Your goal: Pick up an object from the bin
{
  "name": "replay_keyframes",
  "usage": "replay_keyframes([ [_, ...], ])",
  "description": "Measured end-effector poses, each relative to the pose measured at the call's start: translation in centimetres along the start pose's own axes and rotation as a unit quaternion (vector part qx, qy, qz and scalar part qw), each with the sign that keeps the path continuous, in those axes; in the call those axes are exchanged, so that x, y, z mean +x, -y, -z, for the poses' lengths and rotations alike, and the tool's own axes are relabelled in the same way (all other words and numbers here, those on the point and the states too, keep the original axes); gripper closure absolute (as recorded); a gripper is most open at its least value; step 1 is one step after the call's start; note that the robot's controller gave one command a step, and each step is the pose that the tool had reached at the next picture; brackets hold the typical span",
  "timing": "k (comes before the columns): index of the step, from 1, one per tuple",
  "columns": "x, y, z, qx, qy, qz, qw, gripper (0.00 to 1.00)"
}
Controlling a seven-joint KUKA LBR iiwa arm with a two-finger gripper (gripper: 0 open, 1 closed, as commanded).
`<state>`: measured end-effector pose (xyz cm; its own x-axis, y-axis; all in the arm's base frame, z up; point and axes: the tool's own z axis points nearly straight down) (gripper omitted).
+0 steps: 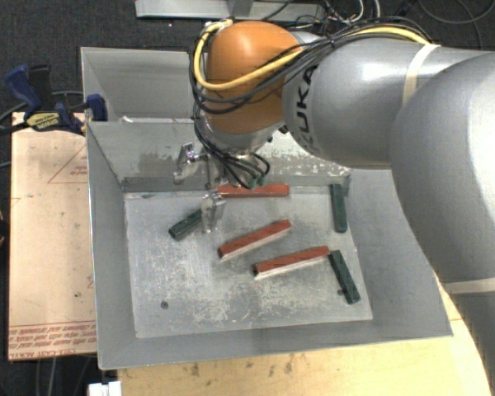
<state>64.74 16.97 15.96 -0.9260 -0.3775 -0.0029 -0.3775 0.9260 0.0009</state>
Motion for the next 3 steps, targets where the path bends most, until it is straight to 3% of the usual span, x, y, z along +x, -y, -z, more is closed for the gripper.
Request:
replay_keyframes([
  [1,-0.4,0.8,-1.8,0.000,0.0009,0.063,0.9980,0.00],
  [2,-0.6,0.8,-6.3,0.001,0.0029,0.115,0.9934,0.00],
  [3,-1.2,-0.3,-8.1,0.001,0.0077,0.163,0.9867,1.00],
])
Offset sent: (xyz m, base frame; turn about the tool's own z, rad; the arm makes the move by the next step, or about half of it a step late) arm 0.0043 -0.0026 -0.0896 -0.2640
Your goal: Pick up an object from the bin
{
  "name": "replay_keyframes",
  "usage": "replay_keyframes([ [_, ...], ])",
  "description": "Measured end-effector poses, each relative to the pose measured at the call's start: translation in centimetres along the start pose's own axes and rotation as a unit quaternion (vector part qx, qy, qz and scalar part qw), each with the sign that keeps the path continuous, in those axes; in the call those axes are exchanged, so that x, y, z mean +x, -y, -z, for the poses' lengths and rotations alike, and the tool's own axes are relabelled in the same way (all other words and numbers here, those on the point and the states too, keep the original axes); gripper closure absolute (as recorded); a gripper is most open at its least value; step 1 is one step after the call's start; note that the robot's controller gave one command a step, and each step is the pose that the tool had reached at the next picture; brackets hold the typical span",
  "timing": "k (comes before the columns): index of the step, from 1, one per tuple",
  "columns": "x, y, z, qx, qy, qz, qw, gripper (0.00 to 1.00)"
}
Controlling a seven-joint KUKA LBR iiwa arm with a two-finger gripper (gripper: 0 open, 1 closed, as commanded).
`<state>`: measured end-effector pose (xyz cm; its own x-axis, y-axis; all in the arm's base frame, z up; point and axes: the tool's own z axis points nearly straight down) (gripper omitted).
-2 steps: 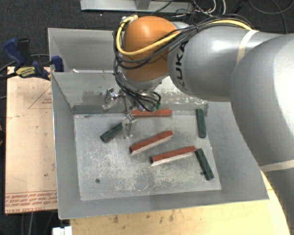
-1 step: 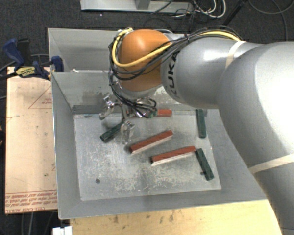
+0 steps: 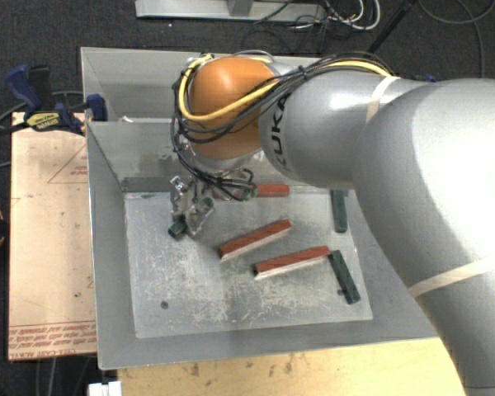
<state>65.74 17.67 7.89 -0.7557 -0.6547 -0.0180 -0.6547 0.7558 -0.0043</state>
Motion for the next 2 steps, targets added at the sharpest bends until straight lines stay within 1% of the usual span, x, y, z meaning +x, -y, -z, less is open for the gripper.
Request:
replay_keyframes([
  [2,0.00,0.00,0.13,0.000,-0.0011,0.000,1.0000,1.00],
])
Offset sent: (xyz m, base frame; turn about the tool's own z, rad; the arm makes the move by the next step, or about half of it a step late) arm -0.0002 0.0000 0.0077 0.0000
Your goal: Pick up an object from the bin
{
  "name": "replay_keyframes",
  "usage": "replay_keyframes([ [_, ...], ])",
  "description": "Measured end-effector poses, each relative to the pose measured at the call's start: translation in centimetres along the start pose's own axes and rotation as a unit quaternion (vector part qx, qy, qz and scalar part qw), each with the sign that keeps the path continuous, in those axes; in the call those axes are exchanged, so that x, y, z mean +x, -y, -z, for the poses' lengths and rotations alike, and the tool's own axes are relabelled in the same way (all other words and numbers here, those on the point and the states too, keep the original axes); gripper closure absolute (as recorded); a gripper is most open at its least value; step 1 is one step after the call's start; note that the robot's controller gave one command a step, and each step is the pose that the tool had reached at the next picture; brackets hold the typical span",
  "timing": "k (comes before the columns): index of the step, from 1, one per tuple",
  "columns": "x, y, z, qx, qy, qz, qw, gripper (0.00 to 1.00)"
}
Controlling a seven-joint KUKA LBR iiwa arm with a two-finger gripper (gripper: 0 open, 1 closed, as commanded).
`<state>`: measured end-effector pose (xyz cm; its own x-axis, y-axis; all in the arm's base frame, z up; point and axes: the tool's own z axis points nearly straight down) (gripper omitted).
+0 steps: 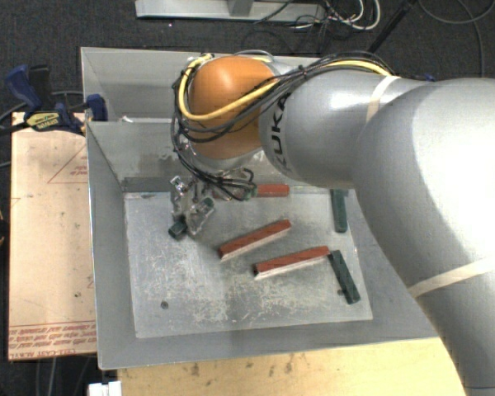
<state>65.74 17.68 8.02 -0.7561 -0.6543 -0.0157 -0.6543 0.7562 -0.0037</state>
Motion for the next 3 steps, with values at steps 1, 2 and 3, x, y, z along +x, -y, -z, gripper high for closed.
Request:
replay_keyframes([
  [1,0.1,0.0,0.1,-0.001,-0.0033,0.000,1.0000,1.00],
  [2,0.2,-0.1,0.5,-0.003,-0.0063,0.000,1.0000,1.00],
  [3,0.2,-0.1,1.6,-0.003,-0.0069,0.000,1.0000,1.00],
])
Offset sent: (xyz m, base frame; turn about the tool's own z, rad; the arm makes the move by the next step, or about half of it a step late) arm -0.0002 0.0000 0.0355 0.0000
